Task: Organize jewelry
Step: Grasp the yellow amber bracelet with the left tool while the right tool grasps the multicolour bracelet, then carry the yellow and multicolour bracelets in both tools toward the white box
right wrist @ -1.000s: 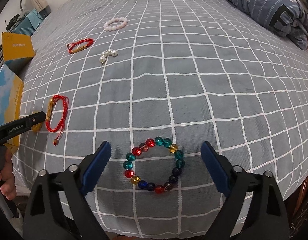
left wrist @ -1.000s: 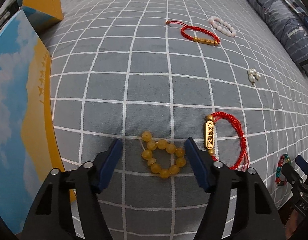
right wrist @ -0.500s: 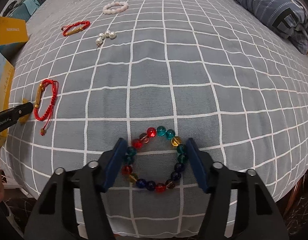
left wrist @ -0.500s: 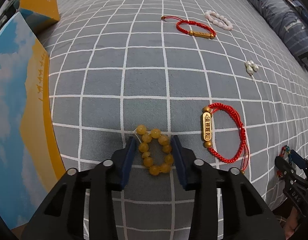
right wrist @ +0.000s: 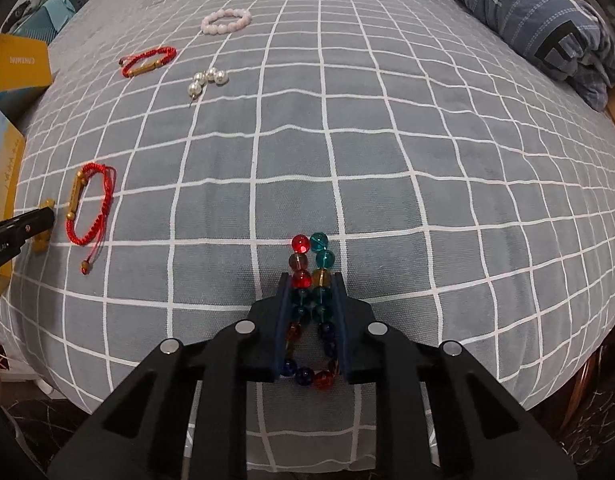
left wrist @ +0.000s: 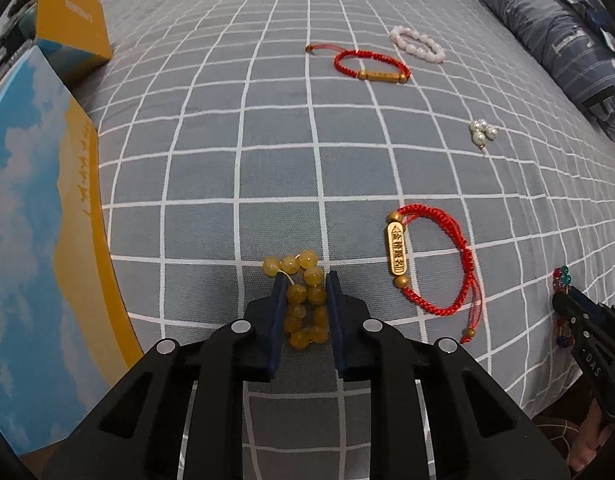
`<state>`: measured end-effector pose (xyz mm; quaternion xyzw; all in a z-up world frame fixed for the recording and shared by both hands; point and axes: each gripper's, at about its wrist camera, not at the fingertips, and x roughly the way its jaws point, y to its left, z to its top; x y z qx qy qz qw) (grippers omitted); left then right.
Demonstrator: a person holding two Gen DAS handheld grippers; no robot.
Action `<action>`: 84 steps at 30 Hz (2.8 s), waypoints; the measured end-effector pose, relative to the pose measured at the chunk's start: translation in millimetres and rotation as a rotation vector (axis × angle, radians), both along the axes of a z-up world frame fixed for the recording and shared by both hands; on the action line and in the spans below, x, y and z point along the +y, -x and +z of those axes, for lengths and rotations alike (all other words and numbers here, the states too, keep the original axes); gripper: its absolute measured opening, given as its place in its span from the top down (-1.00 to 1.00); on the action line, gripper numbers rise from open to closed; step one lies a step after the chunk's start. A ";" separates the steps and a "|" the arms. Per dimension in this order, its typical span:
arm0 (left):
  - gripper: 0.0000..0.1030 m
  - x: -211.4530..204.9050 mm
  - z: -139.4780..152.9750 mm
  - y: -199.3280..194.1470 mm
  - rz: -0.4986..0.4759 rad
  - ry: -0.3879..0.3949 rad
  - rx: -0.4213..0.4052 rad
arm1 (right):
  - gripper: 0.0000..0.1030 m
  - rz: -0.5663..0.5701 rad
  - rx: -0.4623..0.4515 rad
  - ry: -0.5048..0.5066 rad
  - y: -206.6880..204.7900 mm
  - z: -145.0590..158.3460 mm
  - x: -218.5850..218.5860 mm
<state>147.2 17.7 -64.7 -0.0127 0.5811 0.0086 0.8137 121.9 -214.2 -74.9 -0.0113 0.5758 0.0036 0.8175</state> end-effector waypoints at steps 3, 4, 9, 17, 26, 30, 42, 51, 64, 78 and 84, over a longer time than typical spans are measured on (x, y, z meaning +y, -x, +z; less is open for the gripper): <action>0.63 1.3 4.7 1.2 -0.001 0.003 -0.013 | 0.64 -0.008 -0.015 -0.002 1.0 6.1 -1.0; 0.63 0.9 6.7 2.1 -0.001 0.004 -0.017 | 0.64 -0.009 -0.018 -0.004 1.1 5.1 -7.2; 0.64 3.2 14.6 2.8 0.002 -0.004 -0.046 | 0.85 -0.022 -0.038 -0.015 2.2 9.6 -9.8; 0.63 0.8 30.3 11.2 -0.005 -0.009 -0.084 | 0.83 -0.036 -0.081 -0.014 7.5 18.6 -11.4; 0.63 1.5 50.7 21.7 -0.009 -0.002 -0.129 | 0.83 -0.034 -0.138 -0.036 12.3 37.8 -10.1; 0.63 2.5 57.0 25.9 -0.011 0.003 -0.144 | 0.83 -0.044 -0.163 -0.053 13.7 45.5 -13.7; 0.63 6.1 80.1 33.0 -0.012 0.030 -0.208 | 0.83 -0.030 -0.271 -0.077 20.8 71.5 -4.6; 0.63 9.2 105.7 45.5 0.000 0.014 -0.301 | 0.83 -0.027 -0.373 -0.087 22.1 97.3 8.0; 0.63 33.8 148.7 69.3 0.042 -0.015 -0.459 | 0.83 0.020 -0.470 -0.103 16.9 141.8 53.8; 0.63 99.8 176.4 82.0 0.162 -0.076 -0.468 | 0.83 0.107 -0.480 -0.133 7.1 169.3 129.1; 0.63 145.6 177.0 93.8 0.240 -0.083 -0.452 | 0.83 0.175 -0.492 -0.143 6.5 182.9 178.2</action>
